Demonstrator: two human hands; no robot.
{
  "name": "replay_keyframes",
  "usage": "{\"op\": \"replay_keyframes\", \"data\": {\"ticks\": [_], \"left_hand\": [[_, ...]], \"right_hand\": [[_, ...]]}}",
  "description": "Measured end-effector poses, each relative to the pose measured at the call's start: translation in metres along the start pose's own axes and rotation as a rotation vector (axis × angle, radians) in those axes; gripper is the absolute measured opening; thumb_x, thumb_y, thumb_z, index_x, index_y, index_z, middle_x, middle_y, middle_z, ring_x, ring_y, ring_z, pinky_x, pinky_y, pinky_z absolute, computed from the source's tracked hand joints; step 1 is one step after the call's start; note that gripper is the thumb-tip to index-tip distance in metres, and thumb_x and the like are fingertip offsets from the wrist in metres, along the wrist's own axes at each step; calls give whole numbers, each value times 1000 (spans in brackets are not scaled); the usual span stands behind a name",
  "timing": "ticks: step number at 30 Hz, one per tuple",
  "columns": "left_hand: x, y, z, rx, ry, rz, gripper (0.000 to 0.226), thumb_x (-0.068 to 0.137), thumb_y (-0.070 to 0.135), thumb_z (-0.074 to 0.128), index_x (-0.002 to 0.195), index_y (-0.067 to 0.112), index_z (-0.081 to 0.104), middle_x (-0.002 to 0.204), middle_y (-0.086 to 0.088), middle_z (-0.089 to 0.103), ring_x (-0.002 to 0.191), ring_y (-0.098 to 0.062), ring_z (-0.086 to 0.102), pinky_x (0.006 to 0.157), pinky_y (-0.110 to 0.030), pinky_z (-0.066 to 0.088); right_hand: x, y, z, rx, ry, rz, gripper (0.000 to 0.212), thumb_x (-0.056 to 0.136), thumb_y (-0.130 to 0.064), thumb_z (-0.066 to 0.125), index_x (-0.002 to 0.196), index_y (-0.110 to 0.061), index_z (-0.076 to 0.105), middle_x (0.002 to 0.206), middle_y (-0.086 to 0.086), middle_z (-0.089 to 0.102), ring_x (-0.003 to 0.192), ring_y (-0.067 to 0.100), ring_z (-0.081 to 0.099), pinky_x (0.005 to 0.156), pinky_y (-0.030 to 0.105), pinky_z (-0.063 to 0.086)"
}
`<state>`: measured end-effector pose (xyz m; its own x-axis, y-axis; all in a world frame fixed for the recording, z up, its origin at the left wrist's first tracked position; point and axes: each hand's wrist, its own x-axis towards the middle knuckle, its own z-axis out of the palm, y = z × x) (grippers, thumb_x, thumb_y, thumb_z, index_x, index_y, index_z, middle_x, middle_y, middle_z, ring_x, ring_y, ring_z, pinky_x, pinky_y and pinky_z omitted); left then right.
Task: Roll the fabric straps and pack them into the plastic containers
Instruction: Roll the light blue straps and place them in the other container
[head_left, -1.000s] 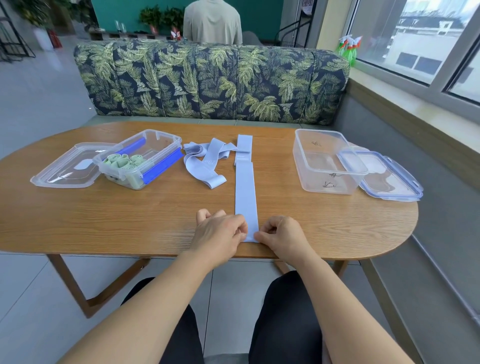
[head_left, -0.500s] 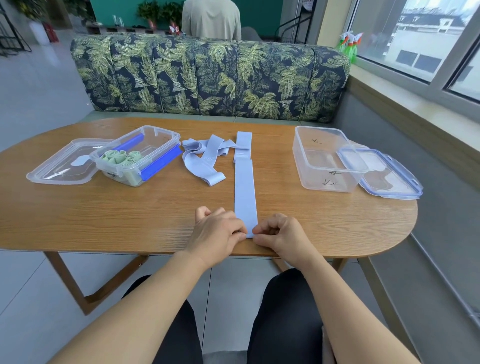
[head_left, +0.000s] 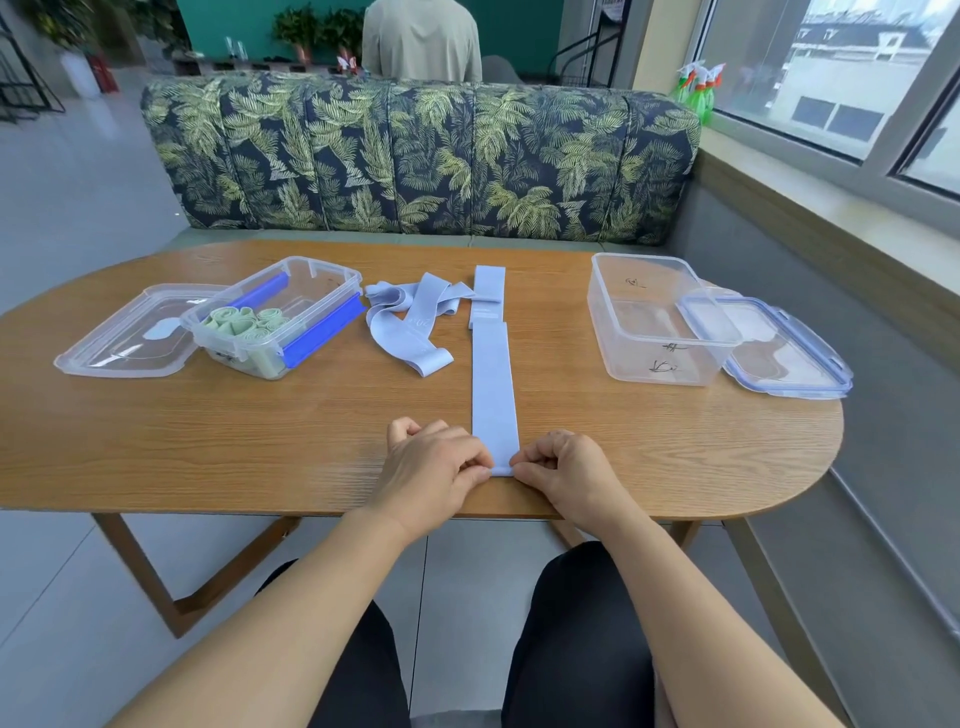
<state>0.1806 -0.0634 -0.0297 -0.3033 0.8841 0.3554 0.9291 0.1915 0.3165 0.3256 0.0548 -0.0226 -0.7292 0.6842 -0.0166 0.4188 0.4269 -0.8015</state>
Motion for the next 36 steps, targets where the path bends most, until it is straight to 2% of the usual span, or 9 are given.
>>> {"op": "replay_keyframes", "data": {"ticks": [5,9,12,16,19,23,29,33,36], "left_hand": [[5,-3,1,-10,-7,1,12,92,32,61,84,30,70,88,12,59,90,-4,50,81,-27,11],[10,-4,1,8,-39,23,15,93,31,59,84,29,70,84,13,56,86,-4,47,81,-28,11],[11,-5,0,19,-69,28,16,95,32,56,86,30,70,84,13,55,83,-2,41,82,-28,13],[10,-5,-4,17,-97,26,15,95,38,55,94,31,68,90,16,58,90,-2,46,90,-31,18],[7,-3,-3,1,-59,-2,17,88,42,63,104,35,63,97,18,57,98,0,47,84,-27,14],[6,0,0,2,-34,5,14,86,37,67,99,33,66,99,19,57,101,-2,47,83,-25,11],[14,-1,1,-8,-72,-37,10,93,39,58,97,35,67,90,22,55,95,1,46,82,-26,12],[16,-2,4,-12,-60,-36,15,95,37,54,92,33,67,91,18,60,94,-1,47,81,-27,12],[17,-2,7,12,-48,-40,16,96,37,53,89,33,66,90,16,60,92,-2,47,81,-28,13]], "right_hand": [[0,1,1,-6,24,-5,6,89,-19,68,88,-20,73,94,-3,65,82,7,57,76,21,46],[-1,1,2,64,55,-5,15,84,-13,71,98,-17,74,87,-9,59,69,0,52,71,17,41],[0,1,2,57,59,-14,16,80,-9,74,90,-21,73,84,-10,54,63,-3,50,72,17,41],[4,1,2,-37,48,-23,9,83,-13,72,88,-20,72,82,-13,50,65,0,46,68,14,37],[6,2,1,-66,45,-29,8,85,-16,71,92,-19,73,81,-14,49,66,-1,46,67,12,36],[7,3,1,-107,40,-33,8,86,-20,71,94,-21,74,81,-13,50,68,0,46,73,21,40],[8,5,0,-109,38,-46,11,89,-24,68,97,-22,74,80,-13,49,68,1,47,73,24,42],[6,9,2,0,73,-44,16,87,-17,68,101,-23,73,85,-12,56,68,1,49,76,25,45],[5,9,2,89,72,-27,19,83,-11,71,92,-27,70,86,-10,59,64,0,49,73,24,45]]}}
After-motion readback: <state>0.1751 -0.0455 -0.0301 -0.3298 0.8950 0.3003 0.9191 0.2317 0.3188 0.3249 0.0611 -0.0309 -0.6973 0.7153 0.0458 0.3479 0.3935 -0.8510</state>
